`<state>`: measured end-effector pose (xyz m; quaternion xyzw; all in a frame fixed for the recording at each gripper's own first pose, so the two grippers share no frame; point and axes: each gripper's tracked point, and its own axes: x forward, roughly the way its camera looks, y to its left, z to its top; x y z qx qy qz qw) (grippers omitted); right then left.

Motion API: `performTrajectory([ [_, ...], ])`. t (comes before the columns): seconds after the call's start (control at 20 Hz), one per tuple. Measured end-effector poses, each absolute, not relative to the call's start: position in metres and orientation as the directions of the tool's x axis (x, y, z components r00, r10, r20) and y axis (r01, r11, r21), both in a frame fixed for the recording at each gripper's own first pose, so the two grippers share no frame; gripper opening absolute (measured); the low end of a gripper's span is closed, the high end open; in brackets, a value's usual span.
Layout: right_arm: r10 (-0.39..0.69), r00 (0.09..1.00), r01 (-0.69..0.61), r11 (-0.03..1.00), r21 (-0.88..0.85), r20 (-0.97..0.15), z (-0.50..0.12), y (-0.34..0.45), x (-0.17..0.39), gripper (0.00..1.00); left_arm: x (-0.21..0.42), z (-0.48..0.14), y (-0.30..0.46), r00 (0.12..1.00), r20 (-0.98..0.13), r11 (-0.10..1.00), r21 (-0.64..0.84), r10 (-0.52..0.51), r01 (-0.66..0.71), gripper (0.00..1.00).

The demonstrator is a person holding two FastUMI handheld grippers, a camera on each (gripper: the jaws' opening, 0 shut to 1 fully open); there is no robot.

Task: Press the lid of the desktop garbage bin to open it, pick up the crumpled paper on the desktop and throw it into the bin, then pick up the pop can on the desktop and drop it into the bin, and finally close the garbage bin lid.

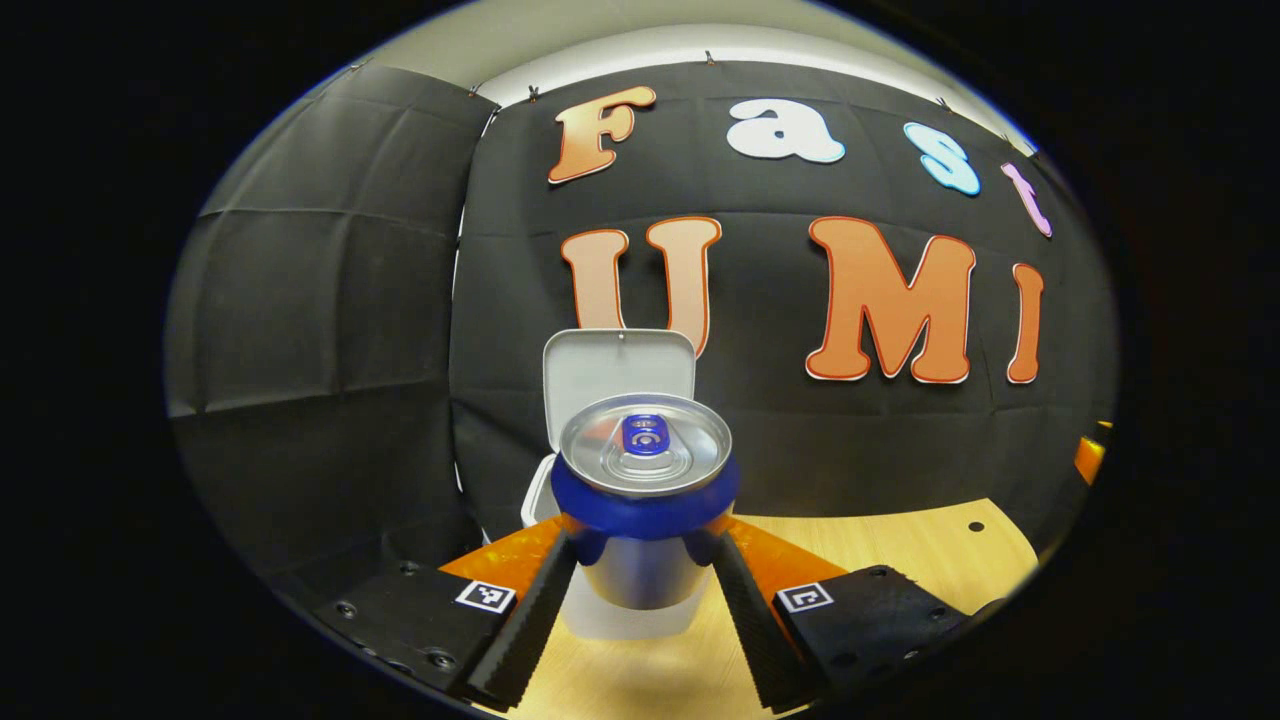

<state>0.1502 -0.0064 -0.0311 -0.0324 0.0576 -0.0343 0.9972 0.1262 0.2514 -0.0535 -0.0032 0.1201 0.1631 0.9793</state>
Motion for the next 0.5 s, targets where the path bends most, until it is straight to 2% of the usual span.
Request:
performTrajectory([
  [0.05, -0.080, 0.990, 0.073, 0.995, -0.069, -0.114, -0.031, -0.009, 0.149, 0.94, 0.136, -0.054, 0.256, 0.919, -0.233, 0.947, 0.032, 0.319, -0.321, 0.83],
  [0.1, -0.092, 0.989, 0.085, 0.994, -0.071, -0.114, -0.031, -0.012, 0.147, 0.94, 0.147, -0.053, 0.261, 0.922, -0.227, 0.949, 0.034, 0.313, -0.314, 0.79],
  [0.4, -0.135, 0.983, 0.125, 0.989, -0.078, -0.127, -0.036, -0.016, 0.145, 0.93, 0.223, -0.065, 0.291, 0.932, -0.225, 0.958, 0.037, 0.284, -0.283, 0.80],
  [0.45, -0.137, 0.982, 0.127, 0.989, -0.082, -0.131, -0.037, -0.014, 0.145, 0.93, 0.234, -0.069, 0.298, 0.930, -0.227, 0.957, 0.047, 0.290, -0.287, 0.82],
  [0.5, -0.137, 0.981, 0.126, 0.988, -0.087, -0.134, -0.038, -0.011, 0.145, 0.93, 0.242, -0.074, 0.302, 0.928, -0.233, 0.957, 0.055, 0.291, -0.286, 0.79],
])
